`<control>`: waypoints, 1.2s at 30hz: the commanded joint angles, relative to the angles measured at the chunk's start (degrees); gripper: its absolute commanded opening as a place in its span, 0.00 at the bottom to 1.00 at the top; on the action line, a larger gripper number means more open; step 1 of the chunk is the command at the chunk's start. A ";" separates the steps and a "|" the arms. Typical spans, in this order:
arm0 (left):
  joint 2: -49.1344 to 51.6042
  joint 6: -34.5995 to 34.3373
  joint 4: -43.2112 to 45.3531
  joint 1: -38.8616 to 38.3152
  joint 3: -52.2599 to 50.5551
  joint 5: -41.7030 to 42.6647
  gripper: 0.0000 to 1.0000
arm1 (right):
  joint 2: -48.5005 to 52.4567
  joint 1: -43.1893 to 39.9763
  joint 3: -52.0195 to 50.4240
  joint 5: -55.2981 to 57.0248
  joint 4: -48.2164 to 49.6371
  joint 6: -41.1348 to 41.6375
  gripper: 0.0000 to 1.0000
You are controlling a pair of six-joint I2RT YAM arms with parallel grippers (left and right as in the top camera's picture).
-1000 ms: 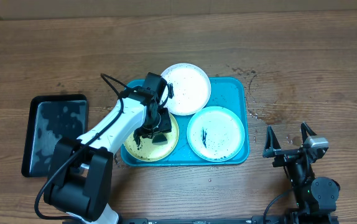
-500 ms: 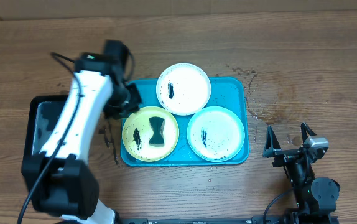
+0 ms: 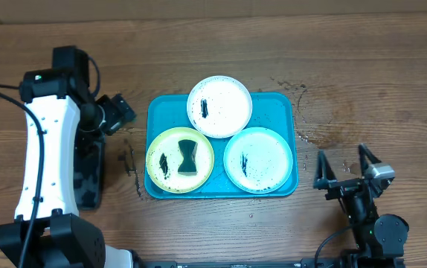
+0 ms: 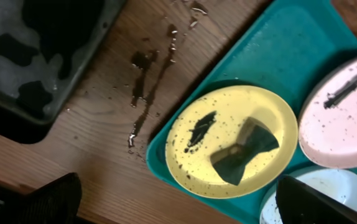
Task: Clean dirty plates on tray and stack at the side
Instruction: 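Carry the sponge over and place it on the yellow plate, then reach the right gripper to the yellow plate rim and grip it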
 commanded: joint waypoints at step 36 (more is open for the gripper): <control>1.22 -0.90 -0.94 1.03 -1.55 1.18 1.00 | 87.65 34.73 62.64 -0.33 -32.70 31.06 0.66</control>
